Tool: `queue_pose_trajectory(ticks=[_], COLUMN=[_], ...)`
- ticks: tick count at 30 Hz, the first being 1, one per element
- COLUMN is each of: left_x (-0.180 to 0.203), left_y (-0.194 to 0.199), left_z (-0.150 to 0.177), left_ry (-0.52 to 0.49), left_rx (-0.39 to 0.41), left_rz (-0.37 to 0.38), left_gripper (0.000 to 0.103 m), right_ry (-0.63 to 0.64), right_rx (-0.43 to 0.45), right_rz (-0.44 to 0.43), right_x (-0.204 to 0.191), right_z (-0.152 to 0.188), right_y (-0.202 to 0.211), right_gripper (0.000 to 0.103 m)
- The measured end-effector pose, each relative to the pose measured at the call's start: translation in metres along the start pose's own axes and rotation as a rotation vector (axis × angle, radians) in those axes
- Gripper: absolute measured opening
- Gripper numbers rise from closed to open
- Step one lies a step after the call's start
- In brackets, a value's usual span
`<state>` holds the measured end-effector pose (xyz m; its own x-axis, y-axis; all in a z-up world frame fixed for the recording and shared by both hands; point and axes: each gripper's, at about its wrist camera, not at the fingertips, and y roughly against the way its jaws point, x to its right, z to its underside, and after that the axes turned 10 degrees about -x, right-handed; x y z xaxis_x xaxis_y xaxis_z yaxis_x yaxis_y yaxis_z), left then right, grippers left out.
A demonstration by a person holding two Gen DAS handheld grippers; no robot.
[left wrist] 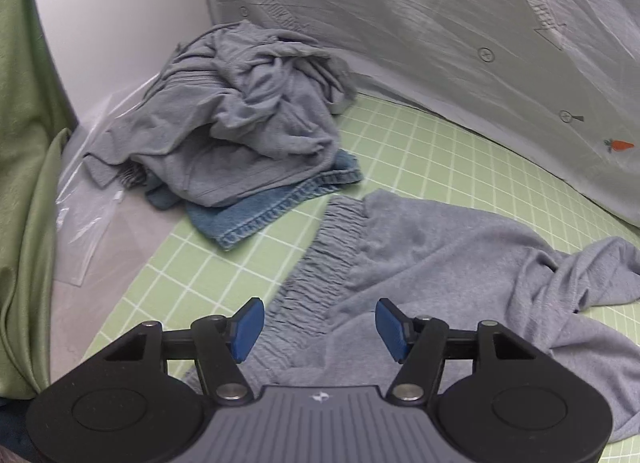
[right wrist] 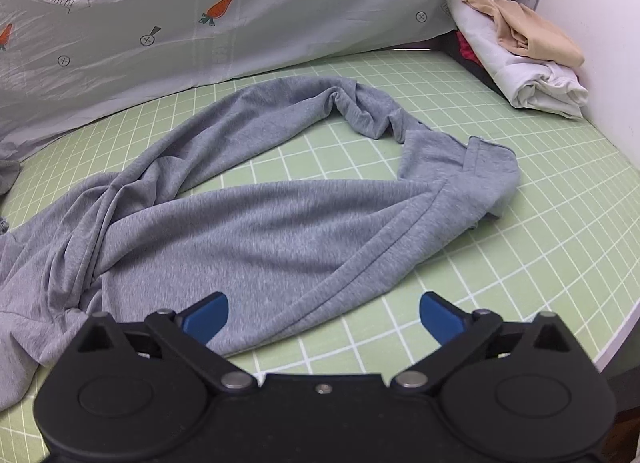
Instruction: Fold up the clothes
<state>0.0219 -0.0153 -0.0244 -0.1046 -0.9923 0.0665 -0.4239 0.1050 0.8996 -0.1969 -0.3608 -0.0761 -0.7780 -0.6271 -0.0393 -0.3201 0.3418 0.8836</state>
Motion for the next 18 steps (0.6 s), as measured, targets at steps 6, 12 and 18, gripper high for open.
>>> queue_pose_trajectory(ticks=[6,12,18], left_x=[0.052,0.1,0.144], left_y=[0.0,-0.024,-0.055], left_z=[0.022,0.056,0.075], left_ry=[-0.032,0.026,0.061], left_rx=[-0.039,-0.156,-0.251], left_rz=[0.063,0.075,0.083], left_gripper=[0.066,0.066,0.066], right_ry=[-0.062,-0.066,-0.123], right_rx=[0.006,-0.048,-0.08], right_rz=[-0.004,-0.009,-0.089], right_x=[0.041,0.093,0.14], right_z=[-0.024,-0.042,-0.074], right_y=[-0.015,-0.035,-0.067], right_gripper=[0.103,0.103,0.098])
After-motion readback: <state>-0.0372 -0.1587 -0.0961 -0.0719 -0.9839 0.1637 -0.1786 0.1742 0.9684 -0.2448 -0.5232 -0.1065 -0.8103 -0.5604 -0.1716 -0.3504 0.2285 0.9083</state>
